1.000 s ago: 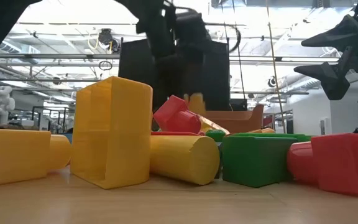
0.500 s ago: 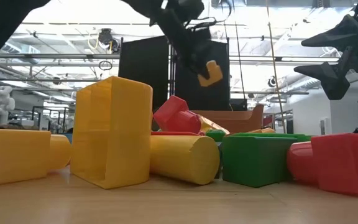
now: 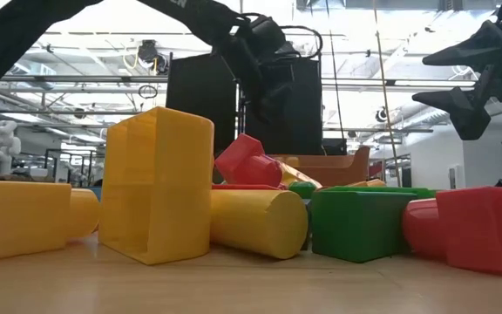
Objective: Sort blocks by size
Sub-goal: Put the big yellow game piece into the orange bin
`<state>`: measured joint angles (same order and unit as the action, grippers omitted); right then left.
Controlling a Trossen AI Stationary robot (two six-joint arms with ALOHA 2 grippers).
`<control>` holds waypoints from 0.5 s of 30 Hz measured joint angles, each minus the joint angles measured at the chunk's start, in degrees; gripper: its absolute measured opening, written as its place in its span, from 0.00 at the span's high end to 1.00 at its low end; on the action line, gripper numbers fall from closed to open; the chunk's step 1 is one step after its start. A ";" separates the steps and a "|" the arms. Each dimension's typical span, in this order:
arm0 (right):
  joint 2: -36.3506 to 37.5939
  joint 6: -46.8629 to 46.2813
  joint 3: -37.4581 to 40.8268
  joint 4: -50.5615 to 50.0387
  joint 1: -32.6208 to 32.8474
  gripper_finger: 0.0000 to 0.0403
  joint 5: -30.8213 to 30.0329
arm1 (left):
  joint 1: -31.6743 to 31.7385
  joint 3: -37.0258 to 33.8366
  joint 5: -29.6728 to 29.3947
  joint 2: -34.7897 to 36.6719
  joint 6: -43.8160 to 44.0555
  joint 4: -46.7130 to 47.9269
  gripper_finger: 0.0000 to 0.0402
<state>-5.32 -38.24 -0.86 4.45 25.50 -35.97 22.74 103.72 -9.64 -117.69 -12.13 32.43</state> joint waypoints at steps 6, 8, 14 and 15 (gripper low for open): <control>0.00 0.13 0.00 0.00 -0.02 0.35 0.00 | -0.41 0.02 -0.82 0.51 7.38 4.31 0.28; 0.00 0.13 0.00 0.00 -0.02 0.35 0.00 | -1.02 0.02 0.52 1.45 11.79 7.74 0.28; 0.00 0.13 0.00 0.00 0.00 0.35 -0.02 | -6.63 0.07 0.45 4.59 18.59 18.74 0.28; 0.00 0.13 0.00 0.00 -0.02 0.35 -0.02 | -7.96 0.07 -1.15 5.11 19.50 20.17 0.28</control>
<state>-5.32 -38.11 -0.86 4.45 25.47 -35.99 14.78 103.79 -10.80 -112.58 7.36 52.60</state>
